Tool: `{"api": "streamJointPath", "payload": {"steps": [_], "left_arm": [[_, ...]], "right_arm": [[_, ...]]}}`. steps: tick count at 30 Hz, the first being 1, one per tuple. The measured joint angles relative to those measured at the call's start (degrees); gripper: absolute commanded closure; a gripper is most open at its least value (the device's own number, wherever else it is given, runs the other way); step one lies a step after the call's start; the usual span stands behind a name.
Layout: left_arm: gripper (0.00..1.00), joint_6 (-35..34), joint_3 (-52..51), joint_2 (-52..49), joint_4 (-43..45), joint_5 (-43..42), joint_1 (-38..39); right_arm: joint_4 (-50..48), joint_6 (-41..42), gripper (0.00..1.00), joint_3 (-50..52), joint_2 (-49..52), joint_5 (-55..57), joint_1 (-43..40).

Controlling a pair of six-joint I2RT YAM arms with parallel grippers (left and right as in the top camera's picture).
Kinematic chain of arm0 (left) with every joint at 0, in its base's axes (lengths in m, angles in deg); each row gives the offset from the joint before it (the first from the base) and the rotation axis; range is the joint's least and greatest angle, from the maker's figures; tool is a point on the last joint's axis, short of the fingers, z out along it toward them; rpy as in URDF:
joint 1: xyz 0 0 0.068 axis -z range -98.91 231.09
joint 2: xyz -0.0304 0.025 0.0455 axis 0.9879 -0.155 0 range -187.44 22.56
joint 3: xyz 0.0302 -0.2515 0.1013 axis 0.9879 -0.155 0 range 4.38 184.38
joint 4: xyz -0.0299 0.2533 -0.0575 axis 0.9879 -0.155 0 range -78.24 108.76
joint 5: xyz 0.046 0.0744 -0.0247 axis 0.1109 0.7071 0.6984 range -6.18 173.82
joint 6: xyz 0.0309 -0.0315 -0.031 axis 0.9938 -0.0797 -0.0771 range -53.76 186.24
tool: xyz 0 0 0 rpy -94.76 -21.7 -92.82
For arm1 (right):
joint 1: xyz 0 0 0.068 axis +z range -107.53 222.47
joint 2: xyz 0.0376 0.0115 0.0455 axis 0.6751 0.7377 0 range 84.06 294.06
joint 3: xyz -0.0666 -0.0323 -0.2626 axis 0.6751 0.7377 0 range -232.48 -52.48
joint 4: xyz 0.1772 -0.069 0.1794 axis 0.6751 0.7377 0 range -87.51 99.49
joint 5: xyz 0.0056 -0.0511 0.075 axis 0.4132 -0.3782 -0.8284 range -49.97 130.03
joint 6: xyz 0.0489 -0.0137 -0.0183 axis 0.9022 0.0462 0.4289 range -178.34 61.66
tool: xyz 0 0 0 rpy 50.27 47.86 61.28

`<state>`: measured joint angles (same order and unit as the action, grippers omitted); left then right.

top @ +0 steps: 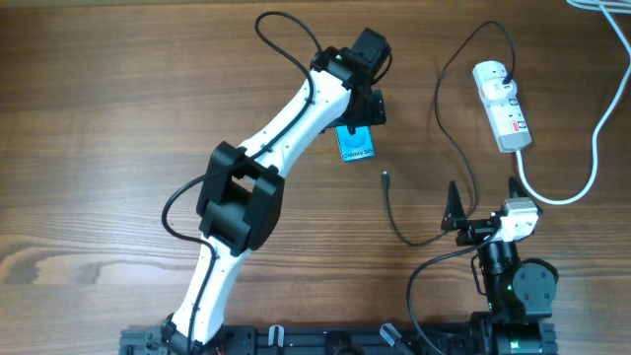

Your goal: Plug charger to phone and switch on socket

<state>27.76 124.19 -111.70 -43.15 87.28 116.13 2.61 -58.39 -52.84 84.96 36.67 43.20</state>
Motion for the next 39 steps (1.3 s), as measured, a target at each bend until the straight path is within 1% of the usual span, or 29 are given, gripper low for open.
{"api": "streamJointPath", "payload": {"steps": [6,10,15,34,39], "left_arm": [[0.0,-6.38,0.0,-1.62,3.98,2.19,-0.33],[0.0,-8.39,0.0,-2.89,6.84,2.73,0.22],[0.0,-10.12,0.0,-4.55,7.1,2.75,1.25],[0.01,-10.47,0.07,-7.3,3.87,6.36,1.55],[0.0,-8.76,0.07,-7.3,2.19,6.34,1.55]], "right_arm": [[0.0,0.0,0.0,0.0,0.0,0.0,0.0],[0.0,0.0,0.0,0.0,0.0,0.0,0.0],[0.0,0.0,0.01,0.0,0.0,-0.02,0.0],[0.0,0.0,0.01,0.0,0.0,-0.02,0.0],[0.0,0.0,0.0,0.0,0.0,0.0,0.0]]}}
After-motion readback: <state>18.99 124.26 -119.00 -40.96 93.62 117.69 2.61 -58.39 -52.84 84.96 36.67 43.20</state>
